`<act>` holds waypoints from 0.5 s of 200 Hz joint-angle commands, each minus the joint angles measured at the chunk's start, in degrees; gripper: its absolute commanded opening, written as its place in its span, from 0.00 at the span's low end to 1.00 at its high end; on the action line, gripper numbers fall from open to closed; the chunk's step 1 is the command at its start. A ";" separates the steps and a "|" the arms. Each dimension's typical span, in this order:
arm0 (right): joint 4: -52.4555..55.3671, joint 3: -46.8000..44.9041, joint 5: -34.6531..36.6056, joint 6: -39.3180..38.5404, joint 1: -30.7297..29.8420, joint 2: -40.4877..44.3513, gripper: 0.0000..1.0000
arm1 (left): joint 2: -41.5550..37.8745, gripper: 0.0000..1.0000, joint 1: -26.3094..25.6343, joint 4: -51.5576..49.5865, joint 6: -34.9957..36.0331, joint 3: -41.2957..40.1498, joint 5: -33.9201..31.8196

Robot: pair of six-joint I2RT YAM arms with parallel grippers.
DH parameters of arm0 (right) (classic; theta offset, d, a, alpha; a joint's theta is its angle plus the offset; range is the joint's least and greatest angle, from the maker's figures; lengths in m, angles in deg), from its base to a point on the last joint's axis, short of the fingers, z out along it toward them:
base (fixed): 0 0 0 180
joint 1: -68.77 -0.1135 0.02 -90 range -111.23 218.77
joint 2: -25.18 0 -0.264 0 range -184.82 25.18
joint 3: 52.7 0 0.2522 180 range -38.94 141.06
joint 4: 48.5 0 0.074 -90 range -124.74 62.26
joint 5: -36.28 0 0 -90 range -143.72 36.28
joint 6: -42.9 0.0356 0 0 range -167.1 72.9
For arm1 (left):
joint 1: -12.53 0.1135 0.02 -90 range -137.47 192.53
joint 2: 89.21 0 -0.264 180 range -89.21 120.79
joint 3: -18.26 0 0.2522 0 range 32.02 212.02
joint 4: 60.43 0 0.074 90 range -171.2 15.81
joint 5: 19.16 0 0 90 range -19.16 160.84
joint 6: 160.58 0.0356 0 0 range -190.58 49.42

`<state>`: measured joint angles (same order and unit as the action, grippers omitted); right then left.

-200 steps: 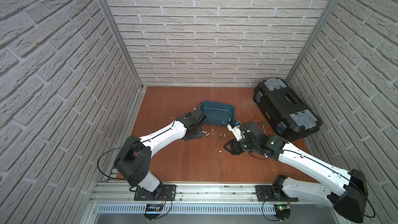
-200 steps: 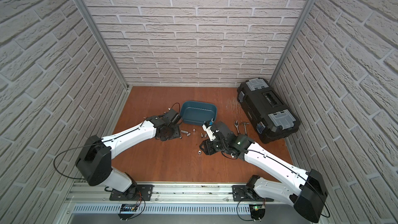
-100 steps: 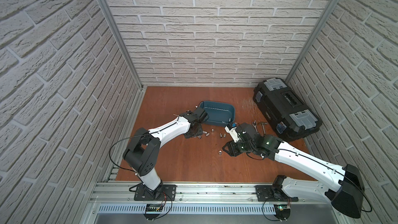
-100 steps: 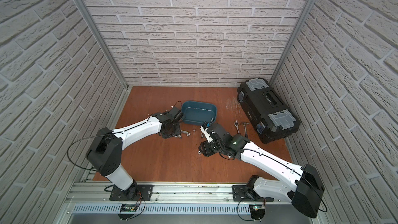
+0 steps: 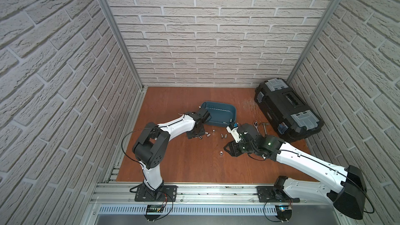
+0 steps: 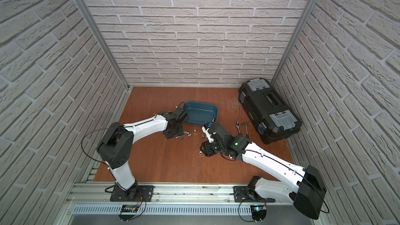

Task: Put the socket on the desktop into the storage box
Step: Pick up the socket head from the center of the board.

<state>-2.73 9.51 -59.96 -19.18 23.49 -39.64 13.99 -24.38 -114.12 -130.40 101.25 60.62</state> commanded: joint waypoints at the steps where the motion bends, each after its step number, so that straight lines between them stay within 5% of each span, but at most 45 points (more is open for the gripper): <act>1: -1.69 -1.19 0.61 0.70 -0.56 1.68 0.51 | 1.04 0.55 0.33 -0.06 -0.97 0.91 -0.69; 100: -1.78 -1.84 0.63 0.77 -0.54 2.04 0.51 | 3.19 0.48 0.34 0.43 -2.92 0.82 -1.26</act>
<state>-2.84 8.33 -59.81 -18.96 23.49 -38.87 16.19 -24.38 -113.77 -132.32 101.30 60.55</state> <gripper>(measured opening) 0.512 0.494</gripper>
